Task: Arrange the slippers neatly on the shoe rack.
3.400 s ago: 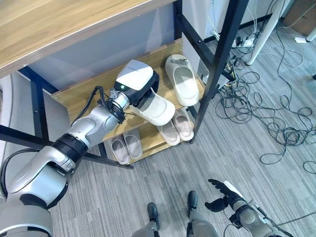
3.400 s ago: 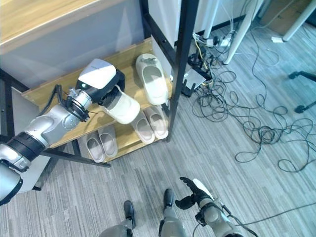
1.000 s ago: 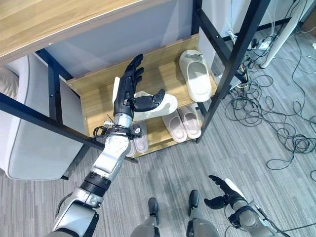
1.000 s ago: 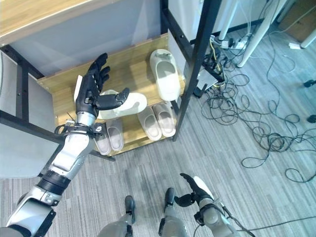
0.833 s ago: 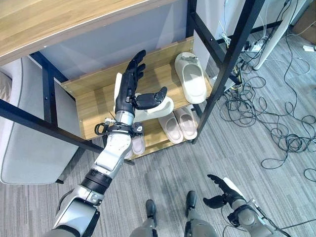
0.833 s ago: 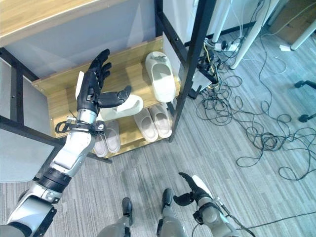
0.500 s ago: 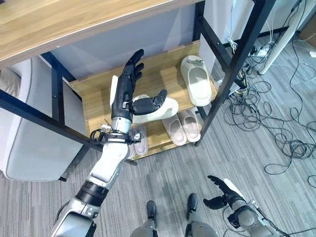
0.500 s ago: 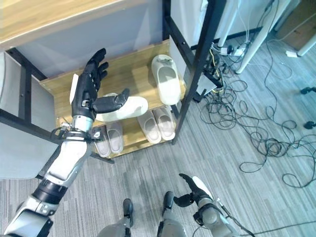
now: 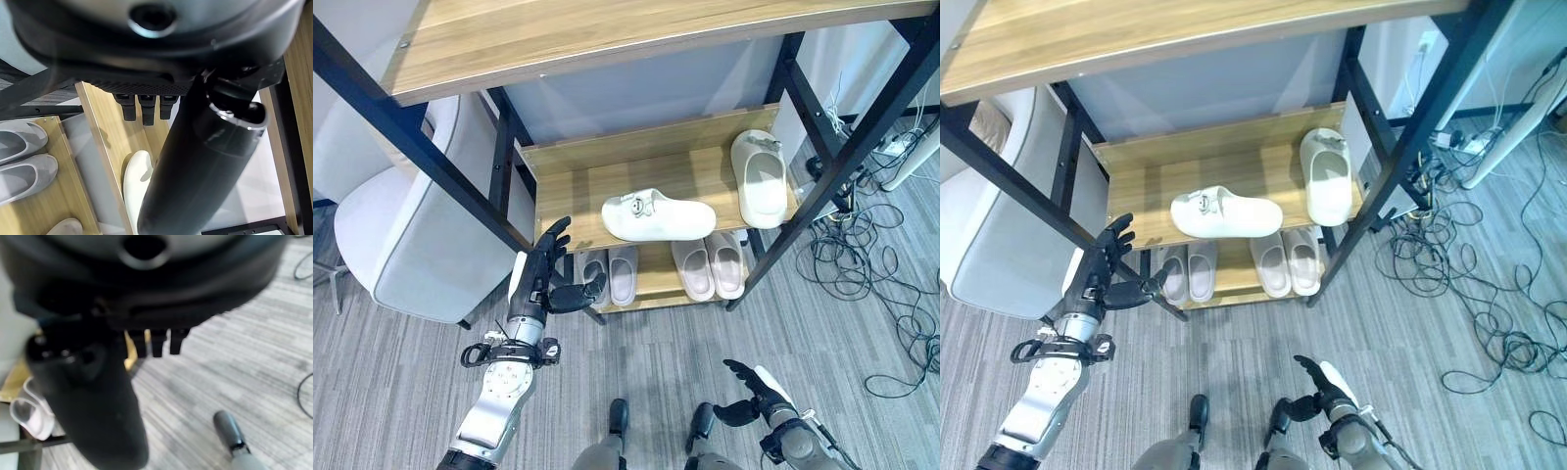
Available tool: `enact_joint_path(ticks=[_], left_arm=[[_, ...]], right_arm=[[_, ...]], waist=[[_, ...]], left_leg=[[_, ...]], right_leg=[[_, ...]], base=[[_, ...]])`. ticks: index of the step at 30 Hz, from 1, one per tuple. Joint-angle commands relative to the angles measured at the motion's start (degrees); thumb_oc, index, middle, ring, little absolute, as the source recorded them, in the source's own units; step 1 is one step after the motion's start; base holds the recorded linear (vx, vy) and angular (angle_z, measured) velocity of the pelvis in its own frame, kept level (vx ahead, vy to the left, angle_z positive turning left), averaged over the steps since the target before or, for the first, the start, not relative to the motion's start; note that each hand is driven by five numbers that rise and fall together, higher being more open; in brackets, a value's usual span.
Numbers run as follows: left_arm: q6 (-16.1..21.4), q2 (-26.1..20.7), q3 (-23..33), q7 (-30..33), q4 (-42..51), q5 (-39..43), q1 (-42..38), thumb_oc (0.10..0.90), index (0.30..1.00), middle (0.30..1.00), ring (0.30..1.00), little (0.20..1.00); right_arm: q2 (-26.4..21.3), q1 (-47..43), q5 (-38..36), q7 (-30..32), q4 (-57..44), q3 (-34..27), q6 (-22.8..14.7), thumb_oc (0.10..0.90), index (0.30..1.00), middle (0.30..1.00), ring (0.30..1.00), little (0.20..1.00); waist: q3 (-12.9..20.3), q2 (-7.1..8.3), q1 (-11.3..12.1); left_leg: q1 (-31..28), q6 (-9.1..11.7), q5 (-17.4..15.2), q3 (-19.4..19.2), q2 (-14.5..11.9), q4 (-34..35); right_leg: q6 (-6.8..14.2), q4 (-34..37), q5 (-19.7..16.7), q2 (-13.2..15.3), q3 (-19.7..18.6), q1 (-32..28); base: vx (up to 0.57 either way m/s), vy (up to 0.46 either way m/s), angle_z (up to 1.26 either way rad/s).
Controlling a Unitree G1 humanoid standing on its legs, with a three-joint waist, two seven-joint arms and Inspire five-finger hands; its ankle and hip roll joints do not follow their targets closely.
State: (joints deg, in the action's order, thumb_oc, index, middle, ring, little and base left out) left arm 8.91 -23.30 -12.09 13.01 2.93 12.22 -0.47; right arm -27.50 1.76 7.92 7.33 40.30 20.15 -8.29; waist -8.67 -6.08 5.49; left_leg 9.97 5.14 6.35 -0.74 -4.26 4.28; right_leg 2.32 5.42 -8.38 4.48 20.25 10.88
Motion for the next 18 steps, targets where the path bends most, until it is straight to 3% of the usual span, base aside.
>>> enact_joint_path(ticks=[1,18], left_arm=[[4.2,0.0,-1.5,-0.3,-0.4,-1.4,-6.7,0.800,0.900,0.900,0.900,0.900],[2.7,2.8,-5.0,2.5,-10.8,-5.5,-13.4,0.800,0.900,0.900,0.900,0.900]], right_arm=[[-0.1,-0.2,-0.5,2.4,-2.2,-0.9,-2.4,0.800,0.900,0.900,0.900,0.900],[-0.6,0.6,-0.3,2.9,-2.7,-1.0,-2.2,0.800,0.900,0.900,0.900,0.900]], waist=[[2.6,1.81,-0.5],[2.6,2.15,-2.6]], left_leg=[[3.3,3.1,2.6,-0.1,0.1,0.7],[3.6,2.7,2.2,-0.5,0.5,0.7]], right_leg=[[3.6,-0.4,7.1,1.2,0.6,-2.6],[3.7,-0.4,6.9,1.3,-0.1,-2.0]], base=[[-0.01,-0.002,0.04],[0.00,0.000,0.00]])
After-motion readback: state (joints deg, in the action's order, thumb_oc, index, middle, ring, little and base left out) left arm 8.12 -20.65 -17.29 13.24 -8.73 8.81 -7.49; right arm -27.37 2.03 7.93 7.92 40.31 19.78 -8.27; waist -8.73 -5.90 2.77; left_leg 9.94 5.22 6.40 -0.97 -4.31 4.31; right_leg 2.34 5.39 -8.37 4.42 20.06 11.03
